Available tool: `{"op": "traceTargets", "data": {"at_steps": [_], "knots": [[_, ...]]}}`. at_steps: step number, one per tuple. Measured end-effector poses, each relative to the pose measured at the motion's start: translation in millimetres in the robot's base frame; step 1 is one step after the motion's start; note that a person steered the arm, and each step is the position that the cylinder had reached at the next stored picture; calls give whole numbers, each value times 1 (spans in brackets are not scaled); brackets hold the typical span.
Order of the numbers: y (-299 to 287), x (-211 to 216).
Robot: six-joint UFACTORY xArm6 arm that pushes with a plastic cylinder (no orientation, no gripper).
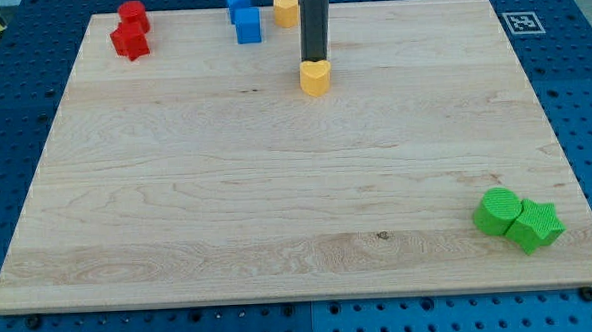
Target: Slide the yellow heart towards center left
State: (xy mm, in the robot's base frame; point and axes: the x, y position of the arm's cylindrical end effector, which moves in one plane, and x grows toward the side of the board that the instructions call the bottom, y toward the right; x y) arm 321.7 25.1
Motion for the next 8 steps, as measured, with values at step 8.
{"op": "traceTargets", "data": {"at_steps": [8], "knots": [[-56, 37]]}}
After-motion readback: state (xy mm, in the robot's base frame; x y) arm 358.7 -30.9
